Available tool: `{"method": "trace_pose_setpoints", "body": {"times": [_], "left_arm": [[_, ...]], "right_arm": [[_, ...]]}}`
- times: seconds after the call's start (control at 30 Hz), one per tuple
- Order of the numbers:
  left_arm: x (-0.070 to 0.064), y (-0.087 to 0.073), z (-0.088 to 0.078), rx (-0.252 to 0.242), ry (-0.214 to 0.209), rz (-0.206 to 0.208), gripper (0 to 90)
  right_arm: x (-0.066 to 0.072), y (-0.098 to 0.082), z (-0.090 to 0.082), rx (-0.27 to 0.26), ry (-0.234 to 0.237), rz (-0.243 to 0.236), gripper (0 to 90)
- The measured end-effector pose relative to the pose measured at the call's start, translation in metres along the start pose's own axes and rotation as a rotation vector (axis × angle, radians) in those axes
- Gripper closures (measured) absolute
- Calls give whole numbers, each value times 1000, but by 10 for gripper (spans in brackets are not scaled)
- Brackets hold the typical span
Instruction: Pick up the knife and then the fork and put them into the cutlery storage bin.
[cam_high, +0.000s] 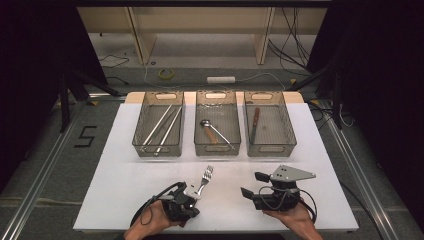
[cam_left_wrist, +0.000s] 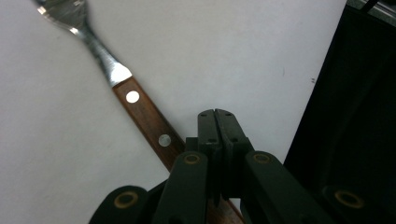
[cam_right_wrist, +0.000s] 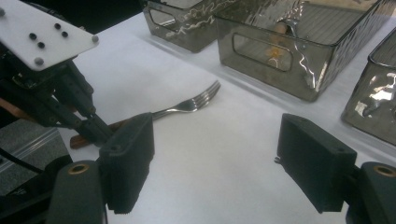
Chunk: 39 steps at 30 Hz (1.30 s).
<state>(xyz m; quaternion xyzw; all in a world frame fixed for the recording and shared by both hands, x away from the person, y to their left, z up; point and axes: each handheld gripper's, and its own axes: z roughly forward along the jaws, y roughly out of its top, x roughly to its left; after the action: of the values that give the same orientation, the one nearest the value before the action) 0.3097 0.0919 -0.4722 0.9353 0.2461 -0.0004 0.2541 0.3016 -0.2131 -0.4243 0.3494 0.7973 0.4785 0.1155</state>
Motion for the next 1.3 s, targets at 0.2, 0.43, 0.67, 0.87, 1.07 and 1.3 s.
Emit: {"method": "trace_pose_setpoints", "body": {"times": [0.2, 0.43, 0.67, 0.87, 1.07, 1.3], "left_arm": [[11, -6, -8, 29, 11, -14, 884], [19, -10, -13, 35, 39, -36, 884], [24, -12, -15, 26, 56, -47, 881], [25, -10, -21, 7, 45, -28, 806], [26, -7, -30, -35, 75, -38, 510], [30, -8, -28, 3, 123, -46, 322]], "right_arm": [[0, 0, 0, 3, 3, -2, 285], [0, 0, 0, 4, 4, -3, 286], [1, 0, 0, 2, 6, -4, 287], [1, 0, 0, 2, 12, -5, 287], [1, 0, 0, 0, 13, -6, 287], [1, 0, 1, 1, 19, -9, 287]]}}
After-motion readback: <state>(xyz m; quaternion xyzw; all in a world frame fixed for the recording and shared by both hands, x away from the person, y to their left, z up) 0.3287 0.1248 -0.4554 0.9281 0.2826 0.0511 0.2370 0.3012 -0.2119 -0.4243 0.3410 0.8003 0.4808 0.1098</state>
